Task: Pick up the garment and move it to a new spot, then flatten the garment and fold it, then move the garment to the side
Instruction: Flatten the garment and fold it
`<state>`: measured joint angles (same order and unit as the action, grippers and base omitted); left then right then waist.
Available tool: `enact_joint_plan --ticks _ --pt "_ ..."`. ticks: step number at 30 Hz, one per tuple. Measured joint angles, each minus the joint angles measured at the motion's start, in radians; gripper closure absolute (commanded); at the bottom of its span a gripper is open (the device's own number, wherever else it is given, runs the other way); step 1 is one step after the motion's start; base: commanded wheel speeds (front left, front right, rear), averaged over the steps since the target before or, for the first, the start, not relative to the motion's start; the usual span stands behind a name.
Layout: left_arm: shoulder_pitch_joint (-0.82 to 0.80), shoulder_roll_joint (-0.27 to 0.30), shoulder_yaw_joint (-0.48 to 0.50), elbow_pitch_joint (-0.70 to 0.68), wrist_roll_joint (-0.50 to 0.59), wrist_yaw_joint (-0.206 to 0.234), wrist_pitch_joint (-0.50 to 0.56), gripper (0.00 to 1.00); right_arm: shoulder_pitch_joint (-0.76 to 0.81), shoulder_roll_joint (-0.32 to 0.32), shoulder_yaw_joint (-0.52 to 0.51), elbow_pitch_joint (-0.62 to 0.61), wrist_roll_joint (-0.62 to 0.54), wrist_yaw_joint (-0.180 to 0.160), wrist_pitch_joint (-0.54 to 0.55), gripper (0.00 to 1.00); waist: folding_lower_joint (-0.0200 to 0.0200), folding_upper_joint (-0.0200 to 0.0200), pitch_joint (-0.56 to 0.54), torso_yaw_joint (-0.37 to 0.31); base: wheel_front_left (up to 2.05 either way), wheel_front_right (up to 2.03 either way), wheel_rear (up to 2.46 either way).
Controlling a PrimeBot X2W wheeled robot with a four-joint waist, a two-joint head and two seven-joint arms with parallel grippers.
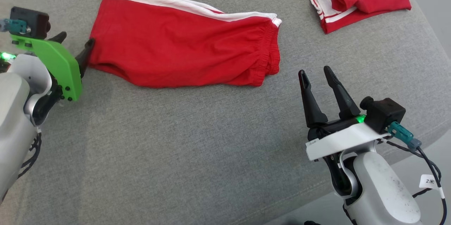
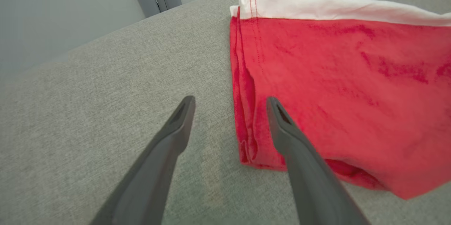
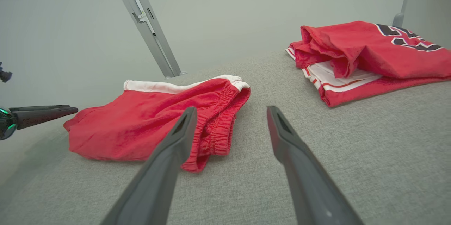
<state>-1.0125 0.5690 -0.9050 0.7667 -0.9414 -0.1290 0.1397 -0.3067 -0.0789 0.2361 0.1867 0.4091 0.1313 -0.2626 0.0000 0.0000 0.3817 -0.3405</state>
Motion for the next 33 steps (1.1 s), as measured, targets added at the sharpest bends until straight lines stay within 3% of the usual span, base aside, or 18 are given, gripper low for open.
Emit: enact_joint_plan --ticks 11,12,13,14,25,33 --pt "0.022 0.001 -0.068 0.010 -0.087 0.000 0.086 0.00 -0.006 0.010 0.005 0.006 -0.007 0.000 0.000 0.00 0.0000 0.0000 0.008 -0.021 0.00 0.00 0.00" --pt "0.022 0.001 -0.074 0.005 -0.095 0.000 0.090 0.44 -0.007 0.011 0.005 0.006 -0.007 0.000 0.000 0.00 0.0000 0.0000 0.006 -0.022 0.00 0.00 0.00" --pt "0.022 0.001 -0.079 -0.002 -0.101 0.000 0.088 0.78 -0.007 0.011 0.006 0.007 -0.007 0.000 0.000 0.00 0.0000 0.0000 0.005 -0.022 0.00 0.00 0.00" --pt "0.022 0.000 -0.082 -0.007 -0.104 0.000 0.082 1.00 -0.007 0.011 0.005 0.008 -0.007 0.000 0.000 0.00 0.0000 0.0000 0.004 -0.022 0.00 0.00 0.00" --pt "0.026 -0.017 -0.091 -0.033 -0.167 0.000 -0.012 1.00 0.007 0.013 -0.005 0.026 -0.017 0.000 0.000 0.00 0.0000 0.0000 -0.045 0.006 0.00 0.00 0.00" --pt "0.137 -0.023 -0.099 -0.077 -0.188 0.000 -0.104 1.00 0.077 0.010 -0.060 0.042 -0.024 0.000 0.000 0.00 0.0000 0.0000 -0.106 0.062 0.00 0.00 0.00"
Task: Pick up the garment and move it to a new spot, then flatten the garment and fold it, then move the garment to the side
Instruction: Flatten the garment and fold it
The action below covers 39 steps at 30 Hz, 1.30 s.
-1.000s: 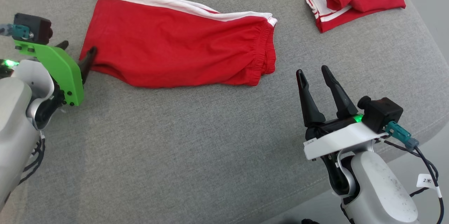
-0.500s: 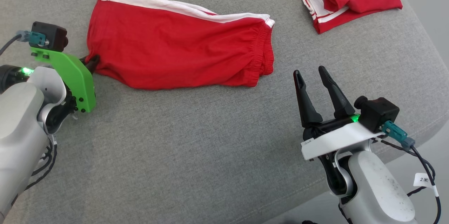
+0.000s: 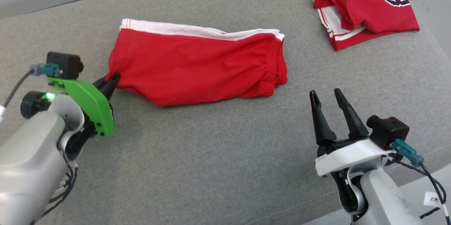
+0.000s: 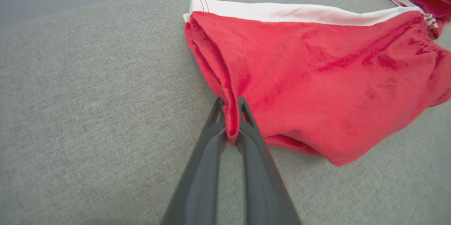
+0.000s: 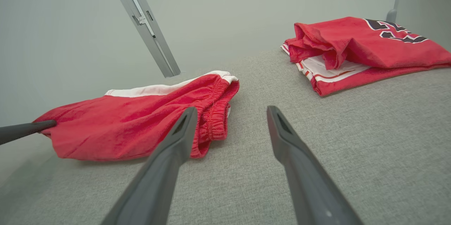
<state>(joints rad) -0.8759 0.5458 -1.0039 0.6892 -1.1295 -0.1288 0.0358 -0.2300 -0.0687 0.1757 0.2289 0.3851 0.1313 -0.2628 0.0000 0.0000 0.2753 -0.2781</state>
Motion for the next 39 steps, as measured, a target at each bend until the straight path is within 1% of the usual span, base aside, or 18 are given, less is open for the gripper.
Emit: enact_joint_plan --ticks 3,6,8,11,15,20,21,22,23,27,30,32,33,35,39 --pt "0.057 -0.004 0.001 -0.020 -0.013 0.011 -0.032 1.00 0.027 -0.002 -0.020 0.003 -0.001 0.000 0.000 0.00 0.0000 0.0000 -0.025 0.022 0.00 0.00 0.00" --pt "0.101 -0.005 0.004 -0.042 -0.014 0.043 -0.071 1.00 0.054 -0.010 -0.043 0.004 -0.003 0.000 0.000 0.00 0.0000 0.0000 -0.045 0.048 0.00 0.00 0.00" --pt "0.138 -0.014 0.006 -0.063 -0.026 0.055 -0.091 1.00 0.080 -0.018 -0.062 0.008 -0.006 0.000 0.000 0.00 0.0000 0.0000 -0.057 0.068 0.00 0.00 0.00" --pt "0.192 -0.037 0.002 -0.087 -0.039 0.068 -0.115 1.00 0.107 -0.029 -0.085 0.009 -0.011 0.000 0.000 0.00 -0.0001 0.0000 -0.070 0.095 0.00 0.00 0.00" --pt "0.247 -0.051 -0.002 -0.092 -0.049 0.079 -0.140 1.00 0.116 -0.035 -0.091 0.002 -0.019 0.000 0.007 0.00 -0.0001 0.0000 -0.082 0.125 0.00 0.00 0.00" --pt "0.285 -0.088 0.000 -0.086 -0.065 0.086 -0.168 1.00 0.115 -0.036 -0.088 -0.007 -0.023 0.000 0.020 0.00 0.0000 0.0000 -0.096 0.143 0.00 0.00 0.00" --pt "0.292 -0.096 0.001 -0.081 -0.066 0.089 -0.179 0.78 0.115 -0.036 -0.088 -0.007 -0.025 0.000 0.021 0.00 0.0000 0.0000 -0.100 0.145 0.00 0.00 0.00" --pt "0.298 -0.104 0.004 -0.074 -0.066 0.097 -0.195 0.17 0.115 -0.036 -0.088 -0.007 -0.027 0.000 0.024 0.00 0.0000 0.0000 -0.104 0.147 0.00 0.00 0.00" --pt "0.300 -0.108 0.005 -0.069 -0.065 0.103 -0.207 0.00 0.115 -0.036 -0.088 -0.007 -0.027 0.000 0.024 0.00 0.0000 0.0000 -0.107 0.149 0.00 0.00 0.00" --pt "0.303 -0.121 0.028 -0.045 -0.045 0.120 -0.265 0.00 0.115 -0.036 -0.081 -0.008 -0.032 0.000 0.025 0.00 0.0000 0.0000 -0.126 0.159 0.00 0.00 0.00" --pt "0.313 -0.123 0.071 -0.039 -0.035 0.129 -0.289 0.00 0.111 -0.035 -0.073 -0.013 -0.033 0.000 0.023 0.00 0.0000 0.0000 -0.143 0.165 0.00 0.00 0.00" --pt "0.323 -0.123 0.115 -0.044 -0.007 0.139 -0.294 0.00 0.106 -0.033 -0.071 -0.016 -0.031 0.000 0.019 0.00 -0.0001 0.0000 -0.156 0.169 0.00 0.00 0.00" --pt "0.329 -0.123 0.152 -0.056 0.012 0.146 -0.294 0.00 0.104 -0.032 -0.070 -0.017 -0.031 0.000 0.019 0.00 -0.0001 0.0000 -0.161 0.171 0.00 0.00 0.00" --pt "0.342 -0.125 0.257 -0.100 0.070 0.158 -0.297 0.00 0.103 -0.032 -0.069 -0.018 -0.031 0.000 0.017 0.00 -0.0001 0.0000 -0.173 0.177 0.00 0.00 0.00" --pt "0.433 -0.156 0.445 -0.196 0.210 0.178 -0.297 0.00 0.103 -0.031 -0.071 -0.017 -0.036 0.000 0.014 0.00 -0.0001 0.0000 -0.194 0.193 0.00 0.00 0.00"
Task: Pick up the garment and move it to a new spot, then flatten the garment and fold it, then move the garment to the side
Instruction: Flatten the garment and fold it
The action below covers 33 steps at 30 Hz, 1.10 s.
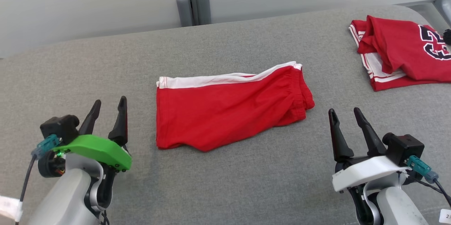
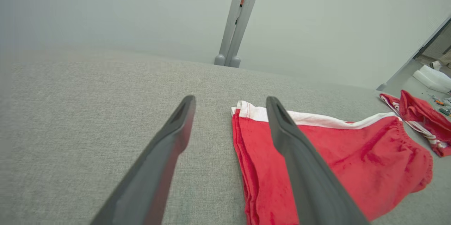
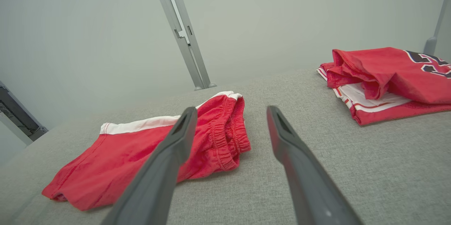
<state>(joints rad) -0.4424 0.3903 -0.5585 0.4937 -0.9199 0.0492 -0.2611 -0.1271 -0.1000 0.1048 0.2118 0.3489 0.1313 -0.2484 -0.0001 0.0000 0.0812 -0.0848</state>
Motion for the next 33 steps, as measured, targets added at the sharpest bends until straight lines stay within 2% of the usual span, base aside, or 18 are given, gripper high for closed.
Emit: enact_joint_plan --ticks 7,14,17,23,28,33 --pt "0.151 -0.071 0.241 -0.141 0.251 0.010 -0.001 0.00 0.012 -0.004 0.001 -0.001 -0.012 0.000 -0.006 0.00 0.0000 0.0000 -0.038 0.030 0.00 0.00 0.00" --pt "0.297 -0.129 0.399 -0.267 0.454 0.020 -0.001 0.00 0.039 -0.006 0.002 -0.005 -0.035 0.000 -0.008 0.00 0.0000 0.0000 -0.072 0.046 0.00 0.00 0.00" --pt "0.365 -0.168 0.456 -0.313 0.493 0.022 -0.001 0.00 0.059 -0.007 0.003 -0.008 -0.036 0.000 -0.009 0.00 0.0000 0.0000 -0.084 0.049 0.00 0.00 0.00" --pt "0.502 -0.194 0.490 -0.340 0.576 0.008 -0.001 0.00 0.114 -0.012 0.004 -0.013 -0.036 0.000 -0.010 0.00 0.0000 0.0000 -0.101 0.061 0.00 0.00 0.00" --pt "0.541 -0.184 0.481 -0.347 0.661 -0.020 -0.001 0.00 0.156 -0.013 0.002 -0.015 -0.036 0.000 -0.010 0.00 0.0000 0.0000 -0.112 0.079 0.00 0.00 0.00" --pt "0.548 -0.205 0.537 -0.364 0.638 -0.067 -0.001 0.00 0.168 -0.010 -0.001 -0.013 -0.039 0.000 -0.010 0.00 0.0000 0.0000 -0.120 0.093 0.00 0.00 0.00"
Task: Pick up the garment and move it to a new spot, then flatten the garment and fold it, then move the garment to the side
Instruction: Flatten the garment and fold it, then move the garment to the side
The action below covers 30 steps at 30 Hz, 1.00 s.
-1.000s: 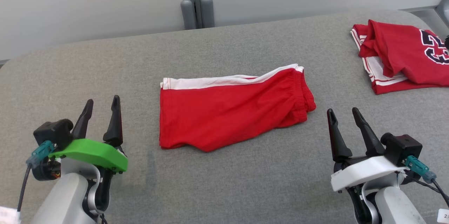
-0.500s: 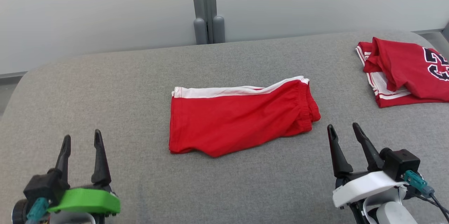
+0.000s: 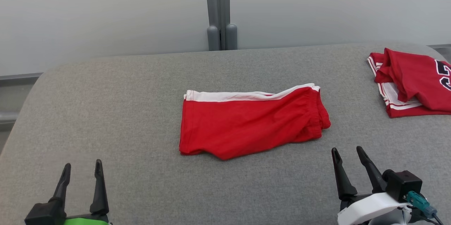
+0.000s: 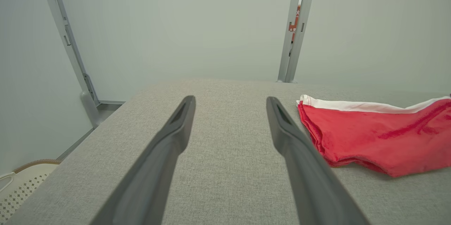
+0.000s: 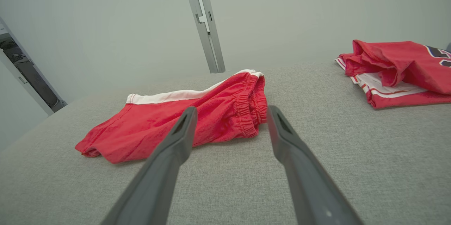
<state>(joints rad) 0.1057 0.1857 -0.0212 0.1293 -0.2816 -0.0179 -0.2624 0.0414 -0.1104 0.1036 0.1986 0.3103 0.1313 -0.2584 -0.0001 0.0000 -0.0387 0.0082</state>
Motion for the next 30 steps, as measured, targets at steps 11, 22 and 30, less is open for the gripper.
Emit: enact_joint_plan --ticks 11,22,30 --pt "-0.012 -0.022 0.086 0.013 0.033 -0.070 0.000 0.00 -0.003 0.005 -0.001 0.011 -0.021 0.000 -0.003 0.00 0.0000 0.0000 0.002 0.014 0.00 0.00 0.00" --pt "-0.021 -0.052 0.110 0.058 0.064 -0.092 0.000 0.00 -0.040 -0.003 -0.009 0.066 -0.051 0.000 -0.003 0.00 0.0000 0.0000 0.009 0.018 0.00 0.00 0.00" --pt "-0.048 -0.085 0.098 0.062 0.087 -0.101 0.000 0.00 -0.239 -0.033 -0.004 0.194 -0.095 0.000 0.017 0.00 0.0000 0.0000 0.040 0.031 0.00 0.00 0.00"
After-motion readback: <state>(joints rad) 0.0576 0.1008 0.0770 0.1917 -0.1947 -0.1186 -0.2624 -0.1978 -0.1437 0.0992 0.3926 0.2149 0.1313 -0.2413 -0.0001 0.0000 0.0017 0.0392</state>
